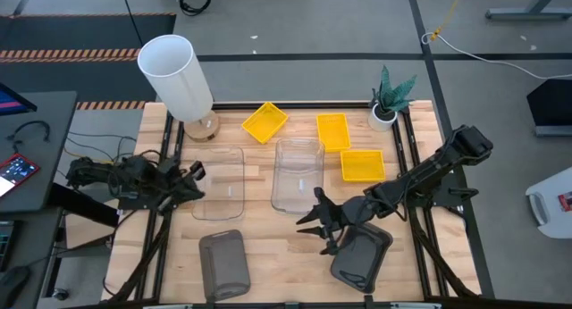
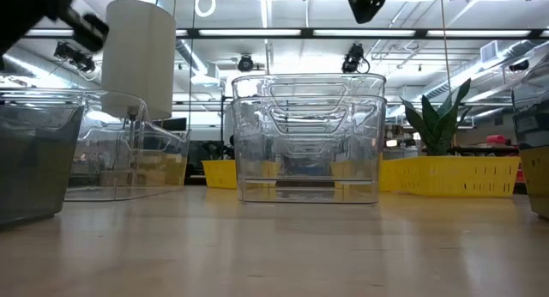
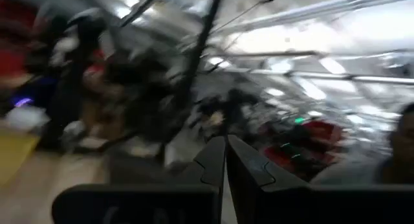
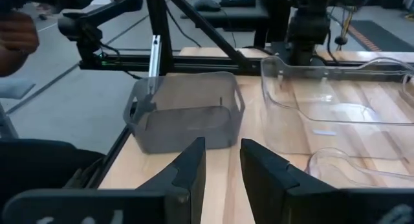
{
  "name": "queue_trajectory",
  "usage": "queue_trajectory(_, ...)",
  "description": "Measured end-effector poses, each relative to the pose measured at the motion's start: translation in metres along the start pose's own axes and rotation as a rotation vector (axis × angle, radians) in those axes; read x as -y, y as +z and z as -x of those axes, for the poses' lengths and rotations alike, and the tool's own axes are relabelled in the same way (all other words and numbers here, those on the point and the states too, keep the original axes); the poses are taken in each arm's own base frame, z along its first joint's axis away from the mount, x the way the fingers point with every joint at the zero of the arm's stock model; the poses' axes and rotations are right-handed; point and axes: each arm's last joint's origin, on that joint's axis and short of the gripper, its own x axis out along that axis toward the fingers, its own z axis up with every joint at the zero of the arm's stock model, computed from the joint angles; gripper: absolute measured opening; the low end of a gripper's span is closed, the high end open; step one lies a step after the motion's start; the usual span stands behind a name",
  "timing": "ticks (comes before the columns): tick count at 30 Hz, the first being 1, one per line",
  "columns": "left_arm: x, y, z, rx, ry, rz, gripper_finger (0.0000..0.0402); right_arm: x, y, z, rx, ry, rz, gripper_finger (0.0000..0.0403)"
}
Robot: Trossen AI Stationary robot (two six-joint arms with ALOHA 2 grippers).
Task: Stack baskets by color
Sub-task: Stack the left transparent bin into the transparent bin
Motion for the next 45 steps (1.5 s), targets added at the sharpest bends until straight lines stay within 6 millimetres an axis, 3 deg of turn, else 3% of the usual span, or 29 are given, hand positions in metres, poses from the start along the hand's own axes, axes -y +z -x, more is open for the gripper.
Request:
queue_trajectory(8,0.002,0.012,-0.001,0.079,0.088,0.007,0.0027,0.001,-0.009,0.002,0.040,0.008,0.013,0.0102)
queue_trajectory(16,0.002,0.023,-0.017,-0.116,0.251,0.056,0.0032,-0.002,-0.011,0.004,0.049,-0.034,0.064,0.0102)
queue_trajectory(28,0.001,0.035,-0.045,-0.325,0.320,0.093,0.0032,0.005,-0.011,0.007,-0.002,0.025,0.109,0.0102)
queue_trajectory(36,0.007,0.043,-0.056,-0.502,0.364,0.147,0.0032,0.017,0.002,0.034,0.007,-0.004,0.118,0.0102)
queue_trajectory(45,0.015,0.040,-0.074,-0.676,0.409,0.145,0.0032,0.035,-0.014,0.075,0.151,-0.101,0.093,0.0102)
